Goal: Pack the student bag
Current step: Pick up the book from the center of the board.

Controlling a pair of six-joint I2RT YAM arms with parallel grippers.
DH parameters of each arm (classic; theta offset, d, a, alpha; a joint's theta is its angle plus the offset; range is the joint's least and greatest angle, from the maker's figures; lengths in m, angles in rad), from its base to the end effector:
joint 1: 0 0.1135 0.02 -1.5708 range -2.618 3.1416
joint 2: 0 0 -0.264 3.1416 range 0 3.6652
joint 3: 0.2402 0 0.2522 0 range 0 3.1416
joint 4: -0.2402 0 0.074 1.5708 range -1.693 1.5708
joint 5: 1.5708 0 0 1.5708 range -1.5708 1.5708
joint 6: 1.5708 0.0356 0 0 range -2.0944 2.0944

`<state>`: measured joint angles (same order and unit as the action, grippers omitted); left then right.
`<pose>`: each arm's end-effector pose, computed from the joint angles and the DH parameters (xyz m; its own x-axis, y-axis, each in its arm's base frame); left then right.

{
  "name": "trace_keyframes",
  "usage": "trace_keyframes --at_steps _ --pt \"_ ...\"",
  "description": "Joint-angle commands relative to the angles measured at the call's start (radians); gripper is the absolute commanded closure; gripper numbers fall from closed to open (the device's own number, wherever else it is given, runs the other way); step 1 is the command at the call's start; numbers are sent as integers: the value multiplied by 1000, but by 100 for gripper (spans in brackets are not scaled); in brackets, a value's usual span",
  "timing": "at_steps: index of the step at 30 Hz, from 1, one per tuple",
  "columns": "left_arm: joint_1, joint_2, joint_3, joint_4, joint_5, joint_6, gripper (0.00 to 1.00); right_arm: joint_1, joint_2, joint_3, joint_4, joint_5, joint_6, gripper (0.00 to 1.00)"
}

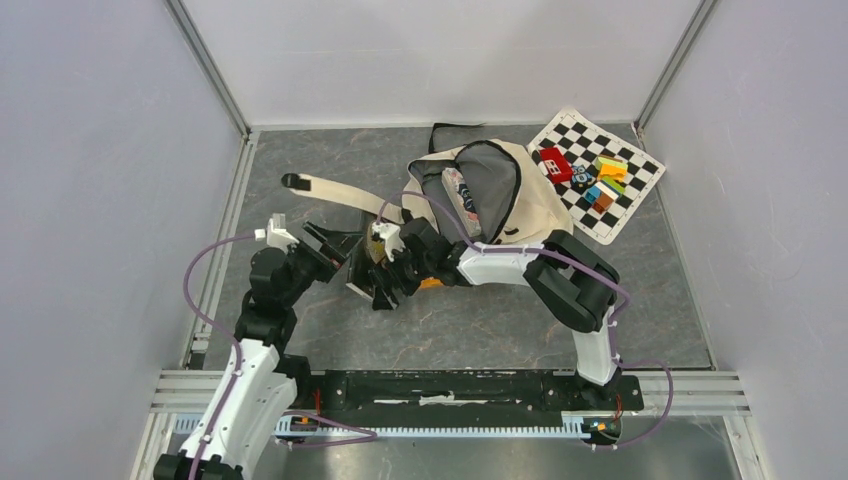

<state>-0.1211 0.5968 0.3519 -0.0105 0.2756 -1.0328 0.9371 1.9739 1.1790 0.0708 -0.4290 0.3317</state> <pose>0.1562 -0.0288 0.2333 -0.4528 -0.7773 -0.4368 -0.0219 0.4994 -0.8661 0.2354 0.3453 0.1530 -0.6696 -0.4111 -0.6185 -0.7396 0.4456 0.5045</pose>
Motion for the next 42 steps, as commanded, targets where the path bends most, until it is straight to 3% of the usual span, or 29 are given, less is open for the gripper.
trace_keyframes --at_steps 1,10,15,25,29,35,39,42 --pt "-20 4 47 127 213 -73 0 40 -6 -10 104 -42 -137 2" --pt "-19 34 10 111 241 -66 0 40 -56 -66 152 83 -161 2" --pt "-20 57 28 -21 206 42 0 41 -109 -155 224 136 -135 2" --pt "-27 181 74 -103 195 199 2 40 -118 -191 253 151 -130 2" --pt "-31 222 113 -170 171 283 28 40 -127 -201 265 151 -121 2" --pt "-34 233 175 -282 95 376 58 40 -139 -214 275 153 -111 2" --pt "-34 225 201 -322 91 359 87 40 -159 -222 268 150 -97 2" --pt "-34 182 248 -397 43 339 98 41 -196 -230 251 151 -90 2"
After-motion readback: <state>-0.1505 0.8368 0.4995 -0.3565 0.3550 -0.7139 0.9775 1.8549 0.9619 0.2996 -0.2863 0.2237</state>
